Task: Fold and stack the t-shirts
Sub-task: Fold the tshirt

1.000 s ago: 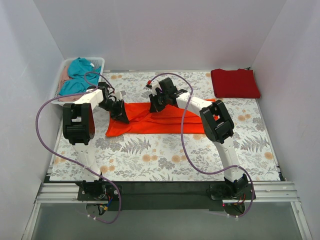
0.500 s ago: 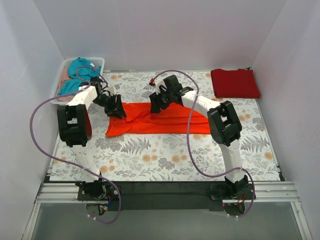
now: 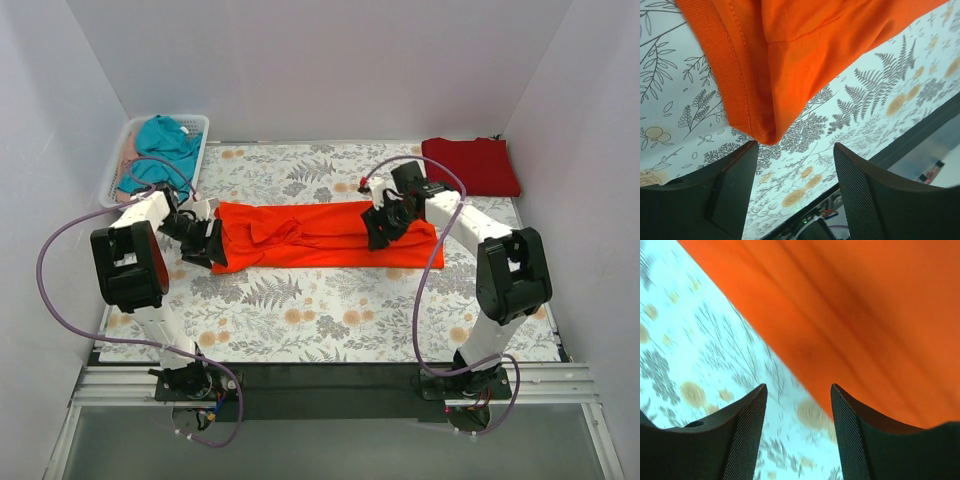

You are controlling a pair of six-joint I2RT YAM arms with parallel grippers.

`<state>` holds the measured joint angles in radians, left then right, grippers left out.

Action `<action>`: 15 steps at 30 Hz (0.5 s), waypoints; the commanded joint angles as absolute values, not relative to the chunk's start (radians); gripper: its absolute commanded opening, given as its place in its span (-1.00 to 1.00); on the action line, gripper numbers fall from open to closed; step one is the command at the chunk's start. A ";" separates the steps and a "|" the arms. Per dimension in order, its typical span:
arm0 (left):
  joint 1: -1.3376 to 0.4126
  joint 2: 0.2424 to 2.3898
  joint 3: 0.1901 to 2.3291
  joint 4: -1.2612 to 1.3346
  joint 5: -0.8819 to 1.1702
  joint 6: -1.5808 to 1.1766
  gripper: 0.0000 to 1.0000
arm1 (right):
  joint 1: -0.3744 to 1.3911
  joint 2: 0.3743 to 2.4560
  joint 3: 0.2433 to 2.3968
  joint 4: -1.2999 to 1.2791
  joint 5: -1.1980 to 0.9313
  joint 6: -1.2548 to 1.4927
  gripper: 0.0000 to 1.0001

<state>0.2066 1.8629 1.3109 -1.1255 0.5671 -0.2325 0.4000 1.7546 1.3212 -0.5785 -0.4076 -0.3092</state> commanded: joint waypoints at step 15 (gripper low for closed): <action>0.192 1.867 1.324 -1.032 0.578 -0.109 -0.18 | 0.009 1.654 1.187 -0.867 -0.299 -0.410 0.18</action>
<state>0.1982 1.8778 1.3117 -1.0454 0.5407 -0.1284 0.0364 1.6680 1.1503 -0.8154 -0.2932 -0.3985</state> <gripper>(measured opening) 0.419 0.589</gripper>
